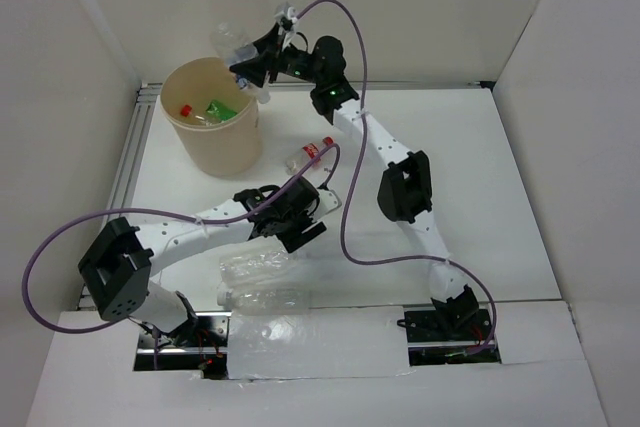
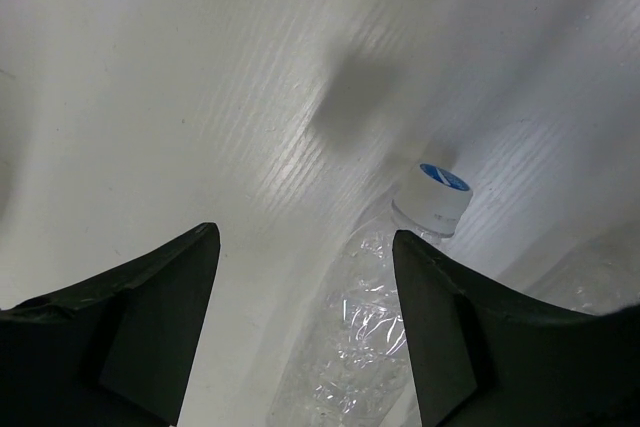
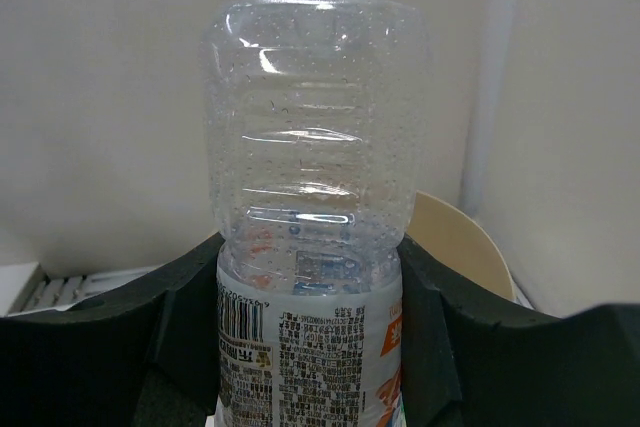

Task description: Put the plastic bottles in the bin

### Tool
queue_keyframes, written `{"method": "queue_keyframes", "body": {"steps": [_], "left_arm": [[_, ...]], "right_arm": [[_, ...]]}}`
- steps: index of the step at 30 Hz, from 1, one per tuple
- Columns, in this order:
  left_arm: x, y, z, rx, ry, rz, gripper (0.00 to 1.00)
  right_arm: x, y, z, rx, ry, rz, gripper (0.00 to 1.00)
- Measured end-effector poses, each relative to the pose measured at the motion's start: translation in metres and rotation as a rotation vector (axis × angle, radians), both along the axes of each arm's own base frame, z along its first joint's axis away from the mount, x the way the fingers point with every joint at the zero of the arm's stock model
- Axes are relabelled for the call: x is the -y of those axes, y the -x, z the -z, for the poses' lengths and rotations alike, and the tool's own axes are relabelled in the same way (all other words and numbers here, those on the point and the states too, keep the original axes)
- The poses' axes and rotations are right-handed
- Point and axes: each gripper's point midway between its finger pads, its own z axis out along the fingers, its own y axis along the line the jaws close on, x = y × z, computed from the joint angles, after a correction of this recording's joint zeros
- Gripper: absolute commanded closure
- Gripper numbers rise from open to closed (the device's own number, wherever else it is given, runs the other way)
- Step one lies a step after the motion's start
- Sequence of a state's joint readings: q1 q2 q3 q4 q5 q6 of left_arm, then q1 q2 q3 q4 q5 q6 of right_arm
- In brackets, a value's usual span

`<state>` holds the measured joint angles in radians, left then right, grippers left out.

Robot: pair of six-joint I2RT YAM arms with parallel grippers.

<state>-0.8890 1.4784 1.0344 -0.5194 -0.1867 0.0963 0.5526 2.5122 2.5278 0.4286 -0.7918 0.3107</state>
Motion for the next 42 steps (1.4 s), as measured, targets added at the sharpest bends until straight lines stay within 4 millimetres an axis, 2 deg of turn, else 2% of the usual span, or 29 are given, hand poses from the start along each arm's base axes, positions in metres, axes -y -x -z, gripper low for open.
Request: {"method": "queue_keyframes", "body": {"steps": [4, 9, 15, 20, 23, 26, 30, 35, 42], "left_arm": [[-0.005, -0.001, 0.0, 0.009, -0.025, -0.008, 0.17], [-0.008, -0.003, 0.0, 0.024, -0.035, -0.021, 0.17], [-0.016, -0.002, -0.004, 0.045, -0.062, -0.036, 0.17], [-0.022, -0.001, -0.012, 0.059, -0.054, -0.066, 0.17], [-0.026, 0.002, -0.016, 0.061, -0.048, -0.088, 0.17], [-0.03, 0.007, -0.015, 0.051, -0.06, -0.097, 0.17], [-0.035, 0.015, -0.009, 0.024, -0.085, -0.101, 0.17], [-0.036, 0.02, -0.007, 0.013, -0.09, -0.108, 0.17], [-0.039, 0.023, -0.003, 0.003, -0.101, -0.108, 0.17]], "right_arm": [[-0.016, 0.02, -0.015, 0.038, -0.048, -0.036, 0.84], [-0.011, 0.019, -0.027, 0.048, -0.086, -0.021, 0.87], [-0.008, 0.023, -0.064, 0.103, -0.178, 0.031, 0.88], [-0.03, 0.04, -0.074, 0.121, -0.25, 0.036, 0.89], [-0.048, 0.045, -0.062, 0.1, -0.274, 0.04, 0.89], [-0.067, 0.044, -0.036, 0.056, -0.261, 0.042, 0.89], [-0.076, 0.033, -0.008, 0.013, -0.241, 0.065, 0.89], [-0.065, 0.015, 0.002, 0.004, -0.227, 0.093, 0.89], [-0.025, -0.027, 0.023, -0.024, -0.169, 0.13, 0.9]]}}
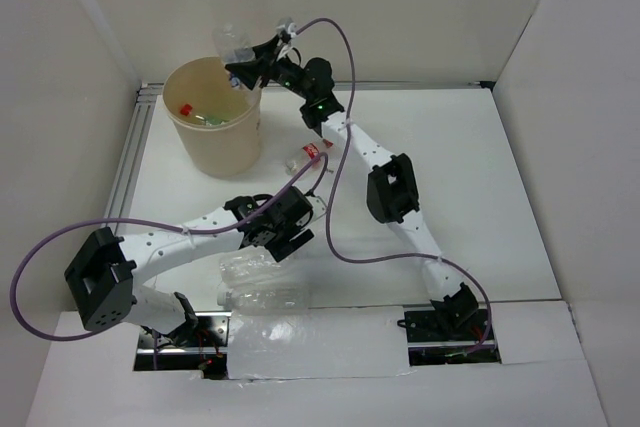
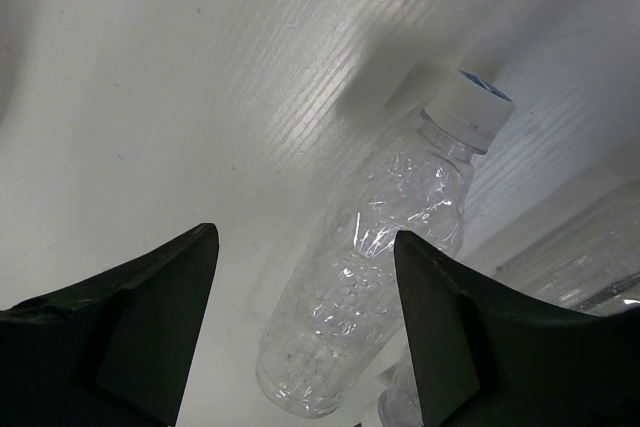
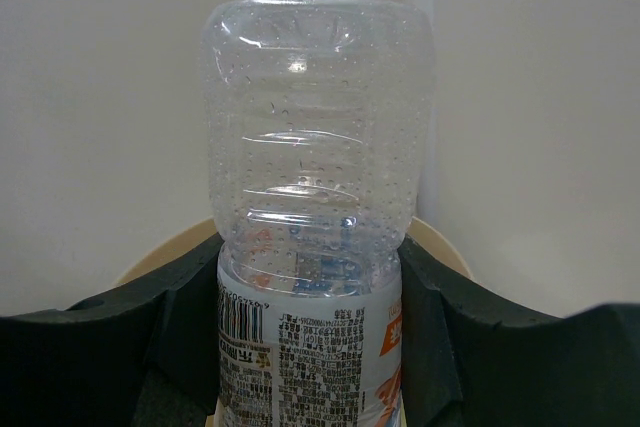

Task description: Put the plastic bottles in the bin

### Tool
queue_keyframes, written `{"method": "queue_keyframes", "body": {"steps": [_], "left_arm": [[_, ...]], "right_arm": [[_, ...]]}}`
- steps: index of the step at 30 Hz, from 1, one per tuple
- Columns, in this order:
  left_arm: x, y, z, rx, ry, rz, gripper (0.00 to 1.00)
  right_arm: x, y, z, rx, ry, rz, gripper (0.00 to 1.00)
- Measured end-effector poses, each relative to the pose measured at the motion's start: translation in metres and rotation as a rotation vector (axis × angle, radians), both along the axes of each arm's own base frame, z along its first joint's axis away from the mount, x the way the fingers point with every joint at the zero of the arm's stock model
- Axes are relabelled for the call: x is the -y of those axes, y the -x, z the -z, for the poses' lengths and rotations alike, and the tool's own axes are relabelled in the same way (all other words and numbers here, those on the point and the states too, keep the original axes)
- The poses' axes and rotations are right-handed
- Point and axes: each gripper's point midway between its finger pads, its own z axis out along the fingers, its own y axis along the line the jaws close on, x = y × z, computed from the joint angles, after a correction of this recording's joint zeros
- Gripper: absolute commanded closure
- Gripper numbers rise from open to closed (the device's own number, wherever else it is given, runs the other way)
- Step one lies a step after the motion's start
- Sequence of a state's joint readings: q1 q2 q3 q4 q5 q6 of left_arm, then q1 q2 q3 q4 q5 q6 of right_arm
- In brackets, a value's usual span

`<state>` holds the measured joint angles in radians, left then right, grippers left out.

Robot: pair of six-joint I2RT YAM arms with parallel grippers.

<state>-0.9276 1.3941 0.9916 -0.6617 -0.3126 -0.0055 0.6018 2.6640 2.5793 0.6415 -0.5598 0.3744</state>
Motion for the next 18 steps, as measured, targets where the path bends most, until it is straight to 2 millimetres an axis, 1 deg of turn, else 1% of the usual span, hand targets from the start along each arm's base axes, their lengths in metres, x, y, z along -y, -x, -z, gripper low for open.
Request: {"method": "queue_keyframes", "body": {"steps": [1, 4, 5, 7, 8, 9, 11, 12, 14, 15, 16, 18], "left_arm": [[-0.001, 0.0, 0.001, -0.002, -0.002, 0.0, 0.17], [-0.003, 0.003, 0.005, -0.008, -0.011, 0.001, 0.17], [-0.004, 0.003, 0.006, -0.01, -0.014, 0.001, 0.15], [-0.004, 0.003, 0.006, -0.01, -0.014, 0.002, 0.15], [-0.004, 0.003, 0.006, -0.009, -0.013, 0.003, 0.15], [-0.003, 0.003, 0.006, -0.007, -0.01, 0.004, 0.14], [-0.002, 0.002, 0.005, -0.006, -0.006, 0.007, 0.14], [-0.002, 0.002, 0.005, -0.005, -0.005, 0.007, 0.14], [-0.001, 0.001, 0.005, -0.002, -0.004, 0.011, 0.11], [-0.001, 0.001, 0.005, 0.0, -0.004, 0.015, 0.11], [-0.001, 0.0, 0.005, 0.003, -0.007, 0.023, 0.1], [0.001, -0.001, 0.005, 0.007, -0.007, 0.03, 0.1]], "right_arm": [[0.007, -0.007, 0.003, -0.008, 0.008, 0.006, 0.9], [0.023, -0.017, 0.007, -0.021, 0.03, 0.007, 0.9], [0.031, -0.021, 0.006, -0.027, 0.041, 0.009, 0.89], [0.035, -0.022, 0.004, -0.024, 0.046, 0.008, 0.83], [0.036, -0.021, 0.002, -0.019, 0.05, 0.002, 0.77], [0.037, -0.019, -0.001, -0.012, 0.053, -0.004, 0.61], [0.035, -0.014, -0.004, -0.002, 0.062, -0.018, 0.48], [0.032, -0.01, -0.005, 0.004, 0.067, -0.026, 0.33], [0.027, -0.003, -0.005, 0.011, 0.078, -0.049, 0.19], [0.023, 0.001, -0.003, 0.019, 0.088, -0.063, 0.11], [0.02, 0.005, -0.002, 0.02, 0.095, -0.077, 0.0], [0.015, 0.009, 0.002, 0.021, 0.112, -0.095, 0.0]]}}
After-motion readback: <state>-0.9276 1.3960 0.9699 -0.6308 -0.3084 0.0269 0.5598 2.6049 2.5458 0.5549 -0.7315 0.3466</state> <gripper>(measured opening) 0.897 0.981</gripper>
